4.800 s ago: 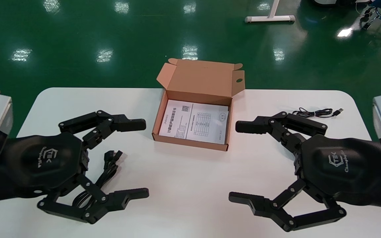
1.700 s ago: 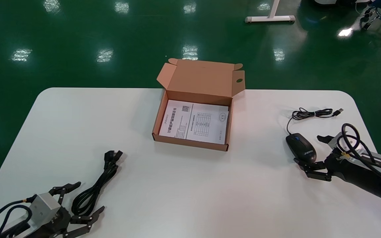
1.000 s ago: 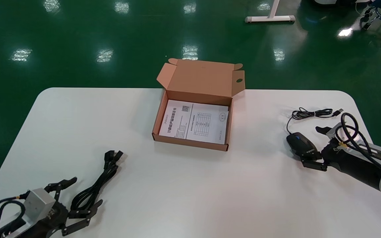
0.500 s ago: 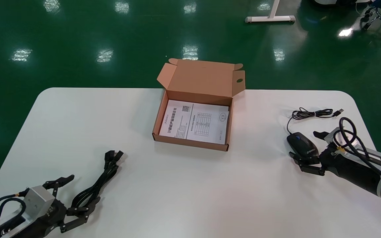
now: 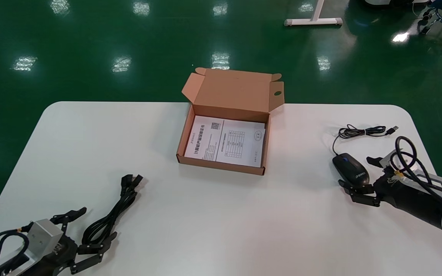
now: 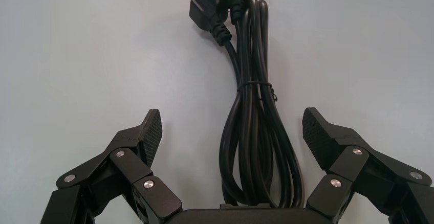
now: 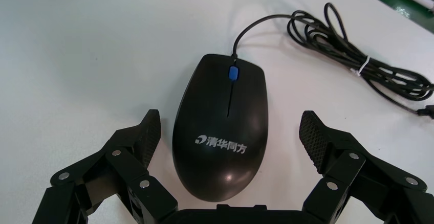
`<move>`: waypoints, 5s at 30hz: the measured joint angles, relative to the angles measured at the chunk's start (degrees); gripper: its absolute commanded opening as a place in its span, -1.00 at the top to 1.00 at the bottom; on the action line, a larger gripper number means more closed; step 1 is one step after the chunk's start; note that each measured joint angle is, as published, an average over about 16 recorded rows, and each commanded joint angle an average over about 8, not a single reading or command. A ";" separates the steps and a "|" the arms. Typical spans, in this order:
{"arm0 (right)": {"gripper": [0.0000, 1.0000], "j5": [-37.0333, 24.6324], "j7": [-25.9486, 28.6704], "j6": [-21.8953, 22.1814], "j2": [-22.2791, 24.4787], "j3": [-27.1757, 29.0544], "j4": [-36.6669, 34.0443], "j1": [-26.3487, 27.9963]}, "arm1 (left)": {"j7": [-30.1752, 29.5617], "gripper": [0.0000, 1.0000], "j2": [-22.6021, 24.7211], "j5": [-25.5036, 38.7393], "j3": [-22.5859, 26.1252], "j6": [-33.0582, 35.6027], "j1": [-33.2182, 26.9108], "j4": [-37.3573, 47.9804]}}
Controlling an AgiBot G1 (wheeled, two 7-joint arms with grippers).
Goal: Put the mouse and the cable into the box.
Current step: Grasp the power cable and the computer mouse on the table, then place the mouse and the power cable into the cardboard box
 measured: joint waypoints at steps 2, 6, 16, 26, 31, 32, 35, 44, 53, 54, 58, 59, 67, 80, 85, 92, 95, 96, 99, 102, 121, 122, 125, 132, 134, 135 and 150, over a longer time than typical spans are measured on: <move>1.00 -0.05 0.08 -0.01 0.03 -0.05 0.02 0.03 | -0.06 0.37 0.00 -0.04 0.02 0.02 0.01 0.02; 1.00 -0.10 0.02 -0.04 0.05 -0.07 0.02 0.07 | -0.01 1.00 -0.01 -0.08 0.04 0.06 0.01 0.05; 1.00 0.09 -0.35 -0.03 -0.06 0.12 -0.05 -0.06 | 0.27 1.00 -0.02 0.02 -0.03 0.04 -0.02 0.02; 1.00 0.28 -0.53 0.00 -0.12 0.24 -0.08 -0.13 | 0.41 1.00 -0.02 0.13 -0.07 0.02 -0.05 -0.02; 1.00 0.32 -0.59 0.02 -0.15 0.28 -0.08 -0.13 | 0.45 1.00 -0.02 0.15 -0.09 0.02 -0.07 -0.03; 1.00 0.33 -0.62 0.04 -0.15 0.29 -0.06 -0.12 | 0.44 1.00 -0.02 0.15 -0.09 0.02 -0.07 -0.02; 1.00 0.42 -0.79 0.23 -0.21 0.44 0.08 -0.05 | 0.26 1.00 -0.04 0.09 -0.06 -0.02 -0.03 0.02; 1.00 1.45 -2.55 2.54 -1.26 2.00 1.09 1.06 | -0.75 1.00 0.13 -0.63 -0.64 -1.27 -0.05 -0.62; 1.00 3.70 -6.15 6.97 -4.66 5.02 3.55 4.14 | -0.89 1.00 1.13 -2.25 -2.76 -2.99 -1.85 -1.94; 1.00 3.97 -6.41 7.28 -5.08 5.28 3.93 4.61 | -0.78 1.00 1.29 -2.45 -3.06 -3.12 -2.17 -2.06; 1.00 4.87 -6.87 7.92 -6.60 5.94 5.86 6.71 | -0.21 1.00 2.00 -3.17 -4.21 -3.43 -3.38 -2.36; 1.00 5.06 -6.78 7.89 -6.90 6.00 6.44 7.30 | -0.06 1.00 2.18 -3.33 -4.46 -3.47 -3.65 -2.41; 1.00 5.65 -2.49 4.97 -7.85 4.48 11.86 12.21 | 1.19 1.00 3.68 -4.10 -5.81 -3.66 -4.87 -2.59; 1.00 3.91 8.98 -1.31 -6.32 -1.30 21.54 14.76 | 2.80 1.00 5.80 -4.55 -6.68 -3.46 -4.50 -2.64; 1.00 2.60 11.60 -2.51 -6.06 -3.42 23.74 13.69 | 3.24 1.00 6.27 -4.76 -7.10 -3.39 -4.12 -2.65; 1.00 0.75 12.51 -3.27 -7.03 -5.78 23.80 12.48 | 3.83 1.00 6.62 -5.08 -7.89 -3.24 -3.42 -2.67; 1.00 0.15 11.88 -3.50 -7.95 -6.55 22.63 12.23 | 4.10 1.00 6.74 -5.23 -8.28 -3.15 -3.05 -2.68; 1.00 -0.03 11.53 -3.56 -8.33 -6.77 22.09 12.18 | 4.19 1.00 6.78 -5.29 -8.41 -3.12 -2.93 -2.69; 1.00 -0.44 10.07 -3.80 -9.60 -7.32 20.08 12.13 | 4.46 1.00 6.95 -5.44 -8.77 -3.01 -2.60 -2.72; 1.00 -0.62 7.94 -4.11 -11.07 -7.67 17.57 12.27 | 4.72 1.00 7.15 -5.57 -9.06 -2.88 -2.33 -2.75; 1.00 2.34 -12.93 -7.72 -19.90 -6.13 -2.33 13.39 | 5.54 1.00 8.06 -5.43 -9.19 -2.98 -2.21 -2.85; 1.00 2.56 -13.96 -7.89 -20.26 -5.96 -3.30 13.46 | 5.55 1.00 8.11 -5.39 -9.12 -3.01 -2.26 -2.85; 1.00 3.20 -16.83 -8.45 -21.28 -5.48 -6.13 13.81 | 5.57 1.00 8.23 -5.26 -8.90 -3.09 -2.40 -2.86; -0.31 4.52 -22.17 -10.01 -23.16 -4.52 -11.86 15.04 | 5.56 1.00 8.38 -5.03 -8.51 -3.23 -2.80 -2.87; -0.81 4.86 -23.34 -10.50 -23.56 -4.29 -13.30 15.46 | 5.61 1.00 8.29 -4.93 -8.46 -3.25 -2.95 -2.87; -1.00 5.02 -23.87 -10.75 -23.74 -4.18 -13.99 15.67 | 5.65 1.00 8.22 -4.86 -8.43 -3.25 -3.05 -2.86; -1.00 6.53 -28.72 -14.17 -24.16 -3.11 -20.86 18.41 | 8.78 1.00 5.07 -0.34 -5.24 -0.31 -10.60 -2.46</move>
